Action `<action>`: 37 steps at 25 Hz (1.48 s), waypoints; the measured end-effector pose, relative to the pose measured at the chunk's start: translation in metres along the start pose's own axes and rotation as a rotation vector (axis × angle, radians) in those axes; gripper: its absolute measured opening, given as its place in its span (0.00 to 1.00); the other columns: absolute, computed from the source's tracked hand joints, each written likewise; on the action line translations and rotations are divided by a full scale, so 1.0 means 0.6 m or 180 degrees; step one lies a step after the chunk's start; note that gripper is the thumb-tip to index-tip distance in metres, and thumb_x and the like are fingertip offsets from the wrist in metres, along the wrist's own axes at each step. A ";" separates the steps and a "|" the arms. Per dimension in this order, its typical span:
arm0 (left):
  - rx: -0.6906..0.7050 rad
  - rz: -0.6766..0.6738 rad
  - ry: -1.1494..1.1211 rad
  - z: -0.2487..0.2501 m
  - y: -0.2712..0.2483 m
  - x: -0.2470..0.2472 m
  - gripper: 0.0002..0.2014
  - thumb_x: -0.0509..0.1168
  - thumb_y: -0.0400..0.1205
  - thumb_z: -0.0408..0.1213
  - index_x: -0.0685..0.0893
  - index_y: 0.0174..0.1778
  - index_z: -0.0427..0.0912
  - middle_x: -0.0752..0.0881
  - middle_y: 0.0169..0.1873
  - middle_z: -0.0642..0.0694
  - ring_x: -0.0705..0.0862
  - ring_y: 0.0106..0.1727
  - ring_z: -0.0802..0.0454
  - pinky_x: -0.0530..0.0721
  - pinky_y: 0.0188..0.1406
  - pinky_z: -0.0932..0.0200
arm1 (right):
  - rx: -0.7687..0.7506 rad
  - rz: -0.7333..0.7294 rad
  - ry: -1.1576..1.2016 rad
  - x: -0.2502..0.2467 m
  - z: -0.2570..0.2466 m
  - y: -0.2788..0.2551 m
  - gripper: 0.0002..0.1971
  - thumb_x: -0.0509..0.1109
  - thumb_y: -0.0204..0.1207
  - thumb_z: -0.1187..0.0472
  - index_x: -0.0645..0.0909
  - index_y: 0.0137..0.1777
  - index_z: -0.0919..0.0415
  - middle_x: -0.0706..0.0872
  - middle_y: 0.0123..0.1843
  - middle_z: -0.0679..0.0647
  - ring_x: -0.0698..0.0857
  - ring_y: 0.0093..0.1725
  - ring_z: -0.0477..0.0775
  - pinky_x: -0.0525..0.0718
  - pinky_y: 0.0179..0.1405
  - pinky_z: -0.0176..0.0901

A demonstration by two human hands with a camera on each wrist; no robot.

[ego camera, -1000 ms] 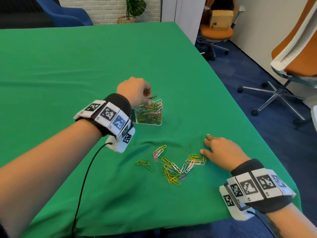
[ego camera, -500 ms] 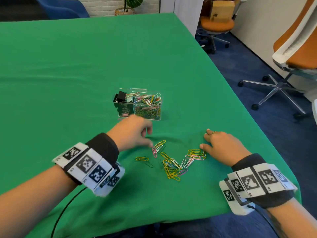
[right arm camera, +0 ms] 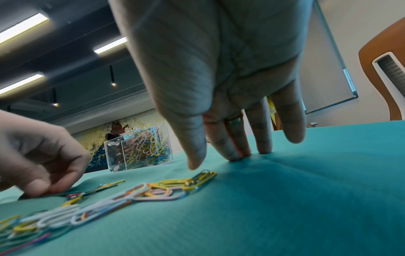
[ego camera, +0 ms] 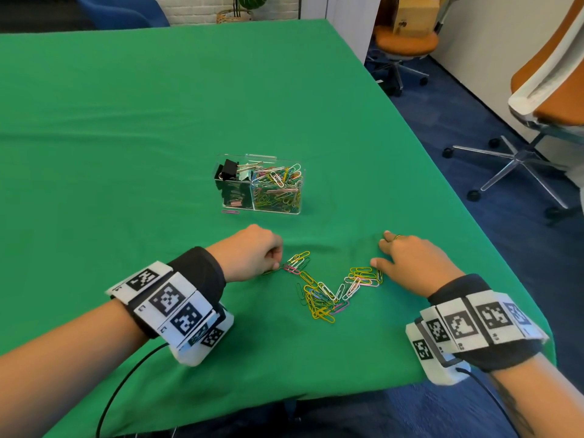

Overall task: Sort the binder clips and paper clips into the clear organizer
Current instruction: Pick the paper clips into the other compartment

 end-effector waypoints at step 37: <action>-0.0353 0.0560 0.0477 0.045 0.027 0.023 0.08 0.62 0.73 0.32 0.84 0.43 0.34 0.87 0.43 0.33 0.84 0.47 0.34 0.82 0.45 0.51 | -0.0038 -0.0050 0.0084 0.003 -0.002 -0.006 0.25 0.58 0.82 0.48 0.69 0.72 0.64 0.62 0.82 0.56 0.74 0.74 0.60 0.75 0.69 0.51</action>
Point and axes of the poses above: each hand's wrist, its own y-axis towards the middle knuckle, its own x-axis out of the palm, z = x × y, the point moved 4 cm from there along y, towards the middle knuckle
